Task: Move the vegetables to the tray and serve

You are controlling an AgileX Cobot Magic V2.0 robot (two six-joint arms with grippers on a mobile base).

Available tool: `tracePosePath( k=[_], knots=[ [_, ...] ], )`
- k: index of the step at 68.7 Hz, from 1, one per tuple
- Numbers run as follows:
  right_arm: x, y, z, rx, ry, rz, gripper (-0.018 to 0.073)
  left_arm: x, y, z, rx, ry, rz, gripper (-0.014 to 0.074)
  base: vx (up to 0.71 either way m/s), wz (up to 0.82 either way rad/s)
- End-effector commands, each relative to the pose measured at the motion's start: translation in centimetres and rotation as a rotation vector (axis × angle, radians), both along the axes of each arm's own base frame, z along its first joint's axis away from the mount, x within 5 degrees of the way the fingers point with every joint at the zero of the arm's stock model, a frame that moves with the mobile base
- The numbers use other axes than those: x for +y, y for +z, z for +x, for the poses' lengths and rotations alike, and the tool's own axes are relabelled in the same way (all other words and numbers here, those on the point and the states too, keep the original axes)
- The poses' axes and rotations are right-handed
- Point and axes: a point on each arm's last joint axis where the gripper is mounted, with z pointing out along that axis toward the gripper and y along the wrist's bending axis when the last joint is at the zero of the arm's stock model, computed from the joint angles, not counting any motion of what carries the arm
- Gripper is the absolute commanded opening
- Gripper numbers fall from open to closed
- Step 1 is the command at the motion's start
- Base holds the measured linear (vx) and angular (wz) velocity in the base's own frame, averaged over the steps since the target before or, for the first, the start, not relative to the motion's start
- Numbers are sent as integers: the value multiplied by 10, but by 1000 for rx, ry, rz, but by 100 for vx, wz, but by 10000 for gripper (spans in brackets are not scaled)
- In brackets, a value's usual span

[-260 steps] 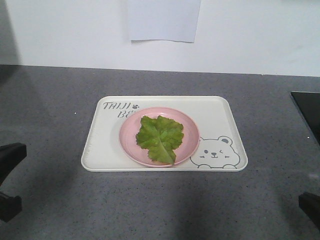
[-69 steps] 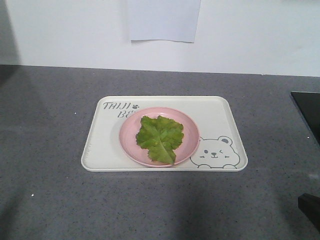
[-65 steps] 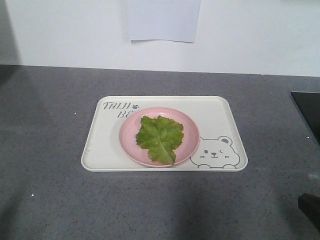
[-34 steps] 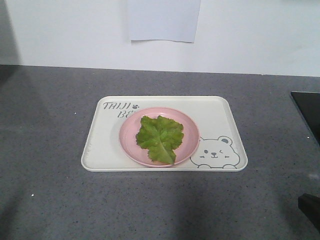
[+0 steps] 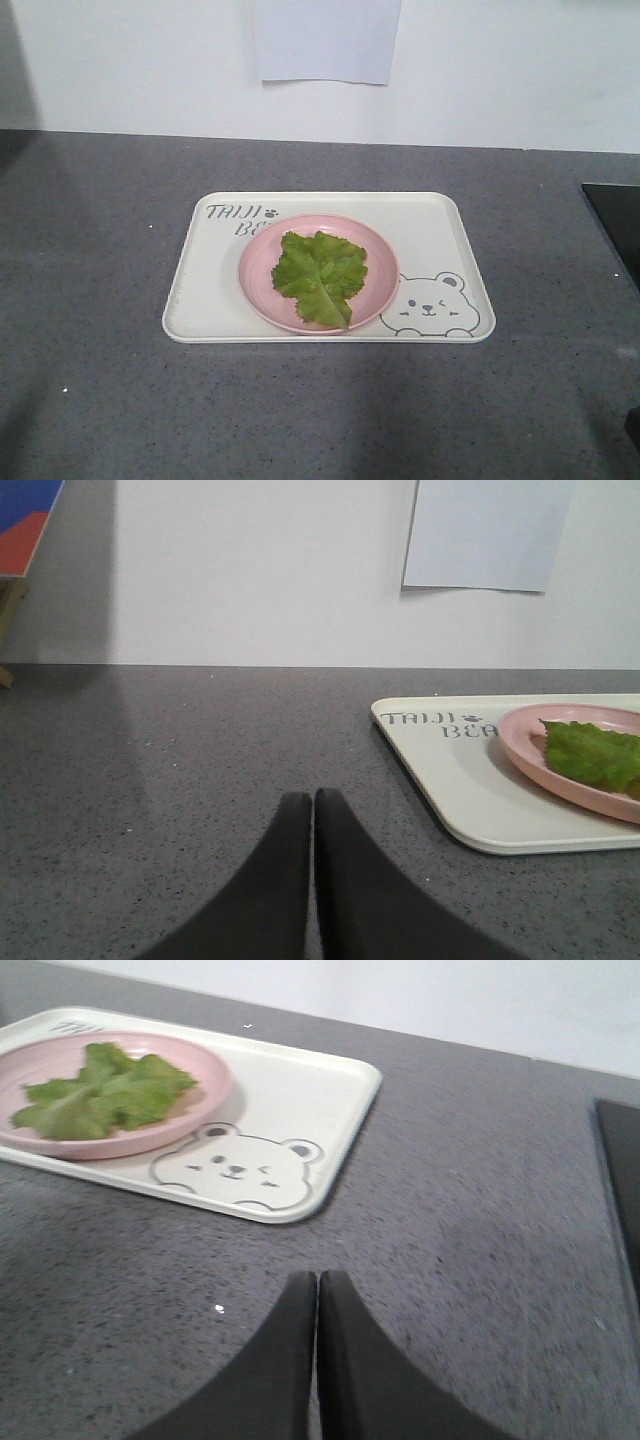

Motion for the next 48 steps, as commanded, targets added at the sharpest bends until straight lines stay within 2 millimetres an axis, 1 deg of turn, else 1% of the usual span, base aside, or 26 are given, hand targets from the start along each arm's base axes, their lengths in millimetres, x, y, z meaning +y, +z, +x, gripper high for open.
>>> tracePosePath(
  k=[1, 10, 21, 26, 48],
  knots=[
    [-5, 3, -3, -108, -67, 87, -6, 0, -2, 0, -54, 6, -13, -6, 0, 0],
    [-10, -12, -8, -140, -111, 138, -3, 0, -2, 0, -54, 6, -13, -6, 0, 0],
    [-9, -26, -5, -142, -126, 136, -3, 0, -2, 0, -54, 6, -13, -6, 0, 0],
    [-9, -29, -3, -198, -131, 144, -3, 0, -2, 0, -54, 6, -13, -6, 0, 0],
    [-17, -23, -3, -264, -270, 169, -3, 0, -2, 0, -54, 6, -13, -6, 0, 0]
  ],
)
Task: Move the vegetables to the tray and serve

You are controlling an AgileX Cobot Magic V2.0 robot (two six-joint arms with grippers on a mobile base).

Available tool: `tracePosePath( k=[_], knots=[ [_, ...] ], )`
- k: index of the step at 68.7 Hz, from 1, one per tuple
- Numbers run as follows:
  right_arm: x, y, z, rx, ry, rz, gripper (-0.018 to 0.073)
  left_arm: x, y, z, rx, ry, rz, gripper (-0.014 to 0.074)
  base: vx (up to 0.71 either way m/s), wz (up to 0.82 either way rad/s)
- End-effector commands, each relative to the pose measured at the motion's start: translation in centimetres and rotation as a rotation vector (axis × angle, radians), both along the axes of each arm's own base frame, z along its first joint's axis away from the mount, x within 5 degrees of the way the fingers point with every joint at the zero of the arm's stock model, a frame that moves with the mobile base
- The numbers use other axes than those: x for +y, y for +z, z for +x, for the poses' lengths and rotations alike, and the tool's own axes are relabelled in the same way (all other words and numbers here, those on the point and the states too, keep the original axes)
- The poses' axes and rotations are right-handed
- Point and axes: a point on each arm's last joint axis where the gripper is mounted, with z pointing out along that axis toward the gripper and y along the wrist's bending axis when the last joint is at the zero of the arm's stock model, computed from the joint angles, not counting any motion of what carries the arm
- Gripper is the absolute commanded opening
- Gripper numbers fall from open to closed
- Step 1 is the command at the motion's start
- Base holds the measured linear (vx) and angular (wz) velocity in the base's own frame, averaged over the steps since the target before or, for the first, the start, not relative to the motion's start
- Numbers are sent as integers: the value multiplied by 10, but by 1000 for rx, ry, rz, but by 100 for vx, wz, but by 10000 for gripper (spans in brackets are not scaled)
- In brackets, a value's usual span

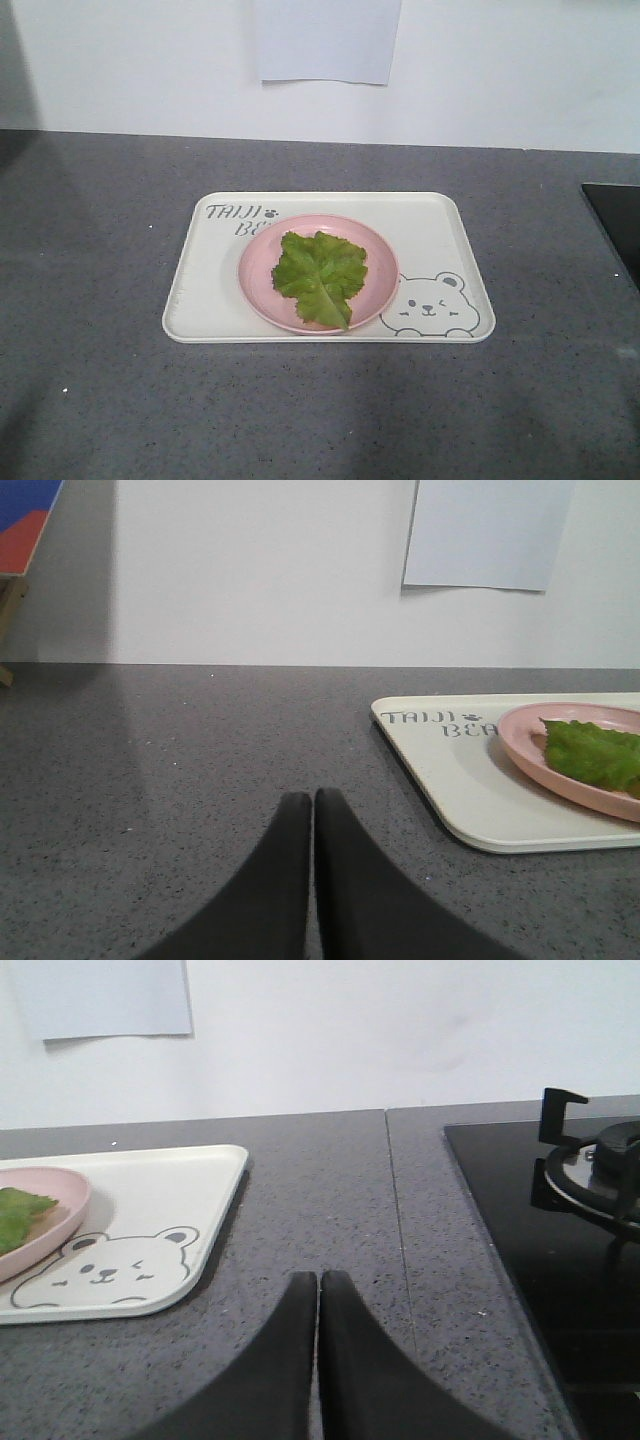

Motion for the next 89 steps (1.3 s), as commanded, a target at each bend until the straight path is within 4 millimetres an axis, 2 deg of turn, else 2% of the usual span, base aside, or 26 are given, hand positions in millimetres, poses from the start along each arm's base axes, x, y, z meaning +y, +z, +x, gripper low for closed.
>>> tracePosePath(
  k=[1, 20, 89],
  knots=[
    [-1, 3, 0, -78, -22, -1, -3, 0, -2, 0, -57, 6, -13, -6, 0, 0],
    [-3, 3, 0, -77, -70, 6, -3, 0, -2, 0, -57, 6, -13, -6, 0, 0],
    [-3, 3, 0, -74, -70, 7, -3, 0, -2, 0, -57, 6, -13, -6, 0, 0]
  ],
)
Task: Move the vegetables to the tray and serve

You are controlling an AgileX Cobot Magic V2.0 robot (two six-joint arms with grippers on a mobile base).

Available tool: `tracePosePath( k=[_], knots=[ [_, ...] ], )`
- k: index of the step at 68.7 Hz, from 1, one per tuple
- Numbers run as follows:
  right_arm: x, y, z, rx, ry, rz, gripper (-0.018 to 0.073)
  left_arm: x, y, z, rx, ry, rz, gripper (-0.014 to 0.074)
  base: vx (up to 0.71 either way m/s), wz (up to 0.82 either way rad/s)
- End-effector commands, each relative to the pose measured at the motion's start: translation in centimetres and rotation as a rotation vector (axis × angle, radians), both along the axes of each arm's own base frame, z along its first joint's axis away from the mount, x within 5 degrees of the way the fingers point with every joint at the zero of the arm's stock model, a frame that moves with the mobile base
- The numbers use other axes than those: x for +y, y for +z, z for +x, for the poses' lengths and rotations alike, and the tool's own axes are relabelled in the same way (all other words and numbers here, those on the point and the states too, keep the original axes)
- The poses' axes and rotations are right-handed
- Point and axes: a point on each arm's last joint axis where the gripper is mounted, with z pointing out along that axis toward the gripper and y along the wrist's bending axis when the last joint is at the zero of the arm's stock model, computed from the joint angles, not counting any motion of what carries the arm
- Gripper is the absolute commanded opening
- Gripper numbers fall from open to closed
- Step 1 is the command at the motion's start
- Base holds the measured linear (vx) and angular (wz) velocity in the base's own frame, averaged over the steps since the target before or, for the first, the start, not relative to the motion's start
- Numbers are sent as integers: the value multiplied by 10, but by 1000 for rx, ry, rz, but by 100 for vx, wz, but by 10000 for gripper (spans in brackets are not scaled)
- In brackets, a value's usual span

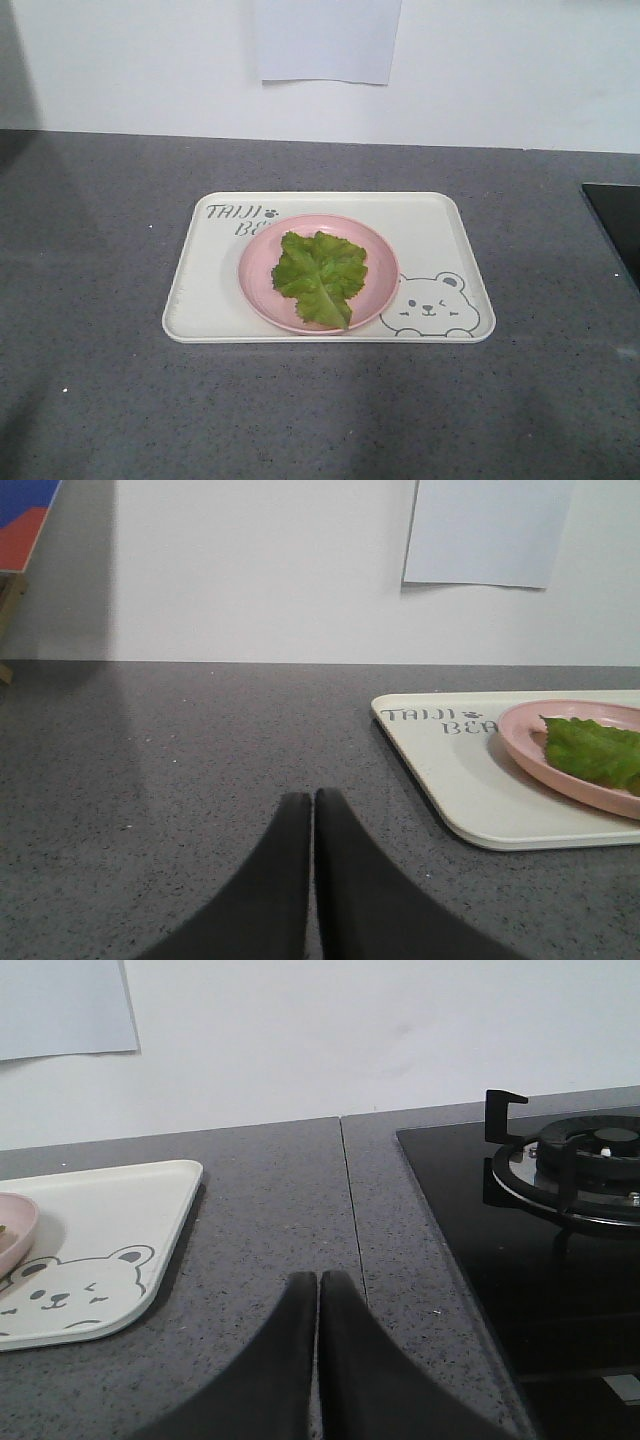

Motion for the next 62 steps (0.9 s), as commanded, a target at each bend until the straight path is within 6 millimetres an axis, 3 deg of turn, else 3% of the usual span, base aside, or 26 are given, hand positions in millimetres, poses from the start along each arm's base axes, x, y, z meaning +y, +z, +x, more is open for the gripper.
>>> tracePosePath(
  k=[1, 62],
  knots=[
    [1, 3, 0, -70, 4, -13, -3, 1, -2, 0, -61, 6, -14, -6, 0, 0],
    [1, 3, 0, -70, 4, -13, -3, 1, -2, 0, -61, 6, -14, -6, 0, 0]
  ],
)
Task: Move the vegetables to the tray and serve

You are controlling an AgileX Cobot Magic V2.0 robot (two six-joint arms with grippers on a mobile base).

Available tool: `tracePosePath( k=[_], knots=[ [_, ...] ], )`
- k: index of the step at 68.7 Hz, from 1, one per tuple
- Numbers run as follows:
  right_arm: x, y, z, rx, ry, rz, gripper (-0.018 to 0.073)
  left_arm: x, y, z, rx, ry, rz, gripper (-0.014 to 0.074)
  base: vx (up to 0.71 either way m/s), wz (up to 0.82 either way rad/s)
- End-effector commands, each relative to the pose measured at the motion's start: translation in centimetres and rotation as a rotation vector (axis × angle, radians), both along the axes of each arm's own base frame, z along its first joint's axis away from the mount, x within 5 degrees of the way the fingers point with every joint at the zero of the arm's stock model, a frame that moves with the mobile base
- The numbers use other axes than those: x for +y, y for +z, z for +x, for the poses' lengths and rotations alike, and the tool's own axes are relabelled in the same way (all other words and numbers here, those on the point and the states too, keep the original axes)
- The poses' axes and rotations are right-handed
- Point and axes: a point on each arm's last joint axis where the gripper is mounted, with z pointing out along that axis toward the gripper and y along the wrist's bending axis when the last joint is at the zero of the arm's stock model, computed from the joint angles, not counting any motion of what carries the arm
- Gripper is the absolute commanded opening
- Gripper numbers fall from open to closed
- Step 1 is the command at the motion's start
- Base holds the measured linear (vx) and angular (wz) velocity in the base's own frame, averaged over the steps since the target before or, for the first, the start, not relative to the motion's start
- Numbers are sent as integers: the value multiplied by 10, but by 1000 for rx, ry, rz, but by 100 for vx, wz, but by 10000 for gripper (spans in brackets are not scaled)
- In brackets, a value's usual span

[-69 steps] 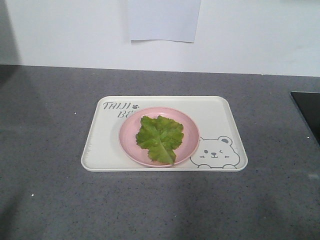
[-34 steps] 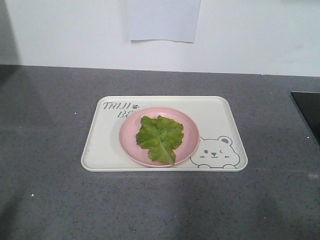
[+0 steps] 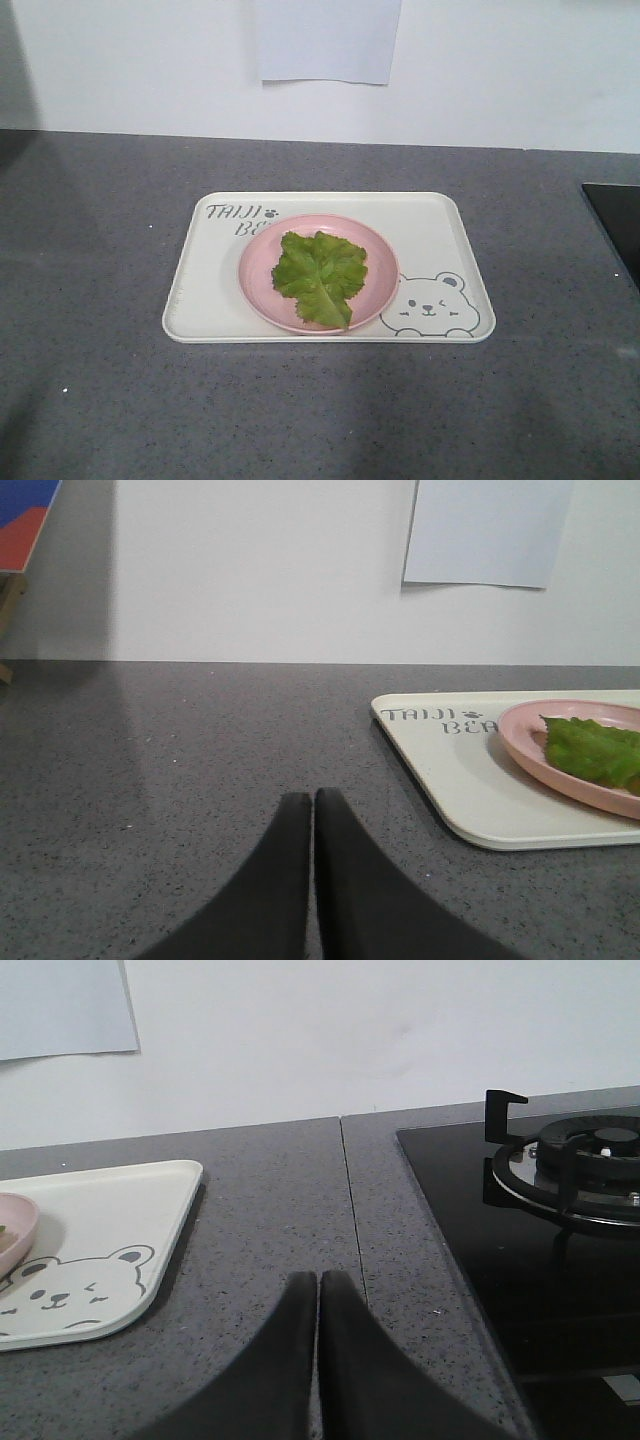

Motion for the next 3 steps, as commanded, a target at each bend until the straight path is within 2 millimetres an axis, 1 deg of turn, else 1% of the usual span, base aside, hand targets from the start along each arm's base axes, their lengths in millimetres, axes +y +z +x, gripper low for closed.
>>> tracePosePath(
  k=[1, 3],
  knots=[
    [1, 3, 0, -70, 4, -13, -3, 1, -2, 0, -61, 6, -14, -6, 0, 0],
    [1, 3, 0, -70, 4, -13, -3, 1, -2, 0, -61, 6, -14, -6, 0, 0]
  ],
)
